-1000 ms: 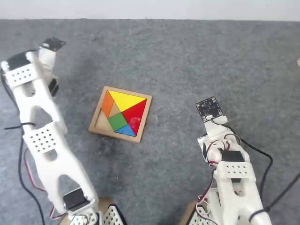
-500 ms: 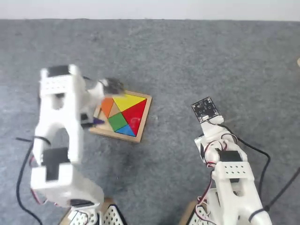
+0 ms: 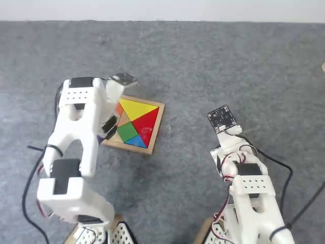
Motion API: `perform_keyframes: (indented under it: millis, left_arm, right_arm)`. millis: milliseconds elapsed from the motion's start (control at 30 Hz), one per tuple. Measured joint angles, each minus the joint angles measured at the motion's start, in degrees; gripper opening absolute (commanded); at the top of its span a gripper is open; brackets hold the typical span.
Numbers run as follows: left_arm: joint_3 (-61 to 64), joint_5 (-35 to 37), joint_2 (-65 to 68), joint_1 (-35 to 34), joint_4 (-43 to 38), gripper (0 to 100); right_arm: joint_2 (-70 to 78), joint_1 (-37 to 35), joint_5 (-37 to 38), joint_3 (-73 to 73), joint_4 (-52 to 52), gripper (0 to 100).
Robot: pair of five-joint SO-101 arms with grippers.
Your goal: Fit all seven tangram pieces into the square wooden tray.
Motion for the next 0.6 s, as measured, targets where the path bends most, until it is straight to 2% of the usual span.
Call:
perform_keyframes:
  millis: [133, 333, 433, 600]
  left_arm:
    - [-3.87, 20.22, 1.49, 0.35, 0.00, 1]
    - [-10.20, 40.00, 7.47, 4.04, -1.76, 1]
    - [-11.43, 45.71, 10.99, 5.71, -3.96, 1]
    - [-11.78, 49.14, 12.75, 5.80, -5.19, 2]
  right_arm:
    - [0.00, 0.00, 0.00, 0.00, 0.00, 0.8]
    - [0.00, 0.00, 0.00, 0.00, 0.00, 0.8]
    - [0.00, 0.00, 0.00, 0.00, 0.00, 0.8]
    - [0.00, 0.00, 0.00, 0.00, 0.00, 0.8]
